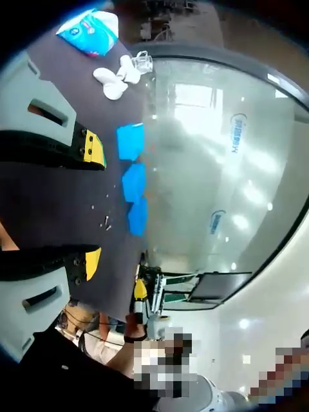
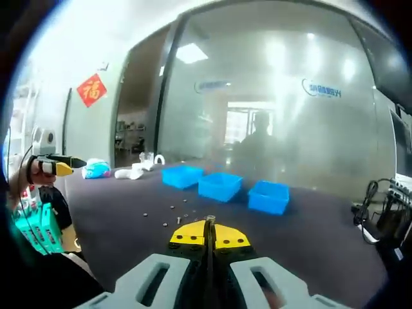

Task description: Sort the screws, nuts, and washers into the corresponding bins

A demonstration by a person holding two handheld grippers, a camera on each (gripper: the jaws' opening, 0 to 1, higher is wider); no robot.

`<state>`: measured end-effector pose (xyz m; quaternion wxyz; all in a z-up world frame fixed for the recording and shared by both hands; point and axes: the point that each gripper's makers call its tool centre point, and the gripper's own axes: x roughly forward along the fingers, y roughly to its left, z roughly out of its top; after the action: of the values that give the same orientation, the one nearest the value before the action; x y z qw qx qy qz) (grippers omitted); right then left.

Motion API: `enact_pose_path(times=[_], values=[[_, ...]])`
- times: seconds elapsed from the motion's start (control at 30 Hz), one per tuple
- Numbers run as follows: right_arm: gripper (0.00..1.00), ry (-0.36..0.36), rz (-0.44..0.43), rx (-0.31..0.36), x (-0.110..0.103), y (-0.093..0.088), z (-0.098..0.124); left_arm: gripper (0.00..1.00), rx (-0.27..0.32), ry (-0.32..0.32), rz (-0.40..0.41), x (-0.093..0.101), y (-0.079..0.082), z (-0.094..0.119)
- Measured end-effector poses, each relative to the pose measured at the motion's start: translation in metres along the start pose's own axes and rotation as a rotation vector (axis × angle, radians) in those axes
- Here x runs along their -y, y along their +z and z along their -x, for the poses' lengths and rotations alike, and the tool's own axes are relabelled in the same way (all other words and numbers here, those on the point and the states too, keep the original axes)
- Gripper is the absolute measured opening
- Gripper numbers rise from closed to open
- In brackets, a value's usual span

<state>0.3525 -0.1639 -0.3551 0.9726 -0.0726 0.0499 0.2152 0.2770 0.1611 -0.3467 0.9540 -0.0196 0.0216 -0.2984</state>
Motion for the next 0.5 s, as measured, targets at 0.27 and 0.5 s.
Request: enact_pose_path(times=[0.27, 0.5], values=[[0.0, -0.051, 0.014, 0.033, 0.027, 0.022, -0.024, 0.46, -0.005, -0.003, 0.004, 0.001, -0.004, 0.003], [0.0, -0.108, -0.005, 0.063, 0.056, 0.039, -0.054, 0.46, 0.001, 0.007, 0.012, -0.002, -0.005, 0.006]])
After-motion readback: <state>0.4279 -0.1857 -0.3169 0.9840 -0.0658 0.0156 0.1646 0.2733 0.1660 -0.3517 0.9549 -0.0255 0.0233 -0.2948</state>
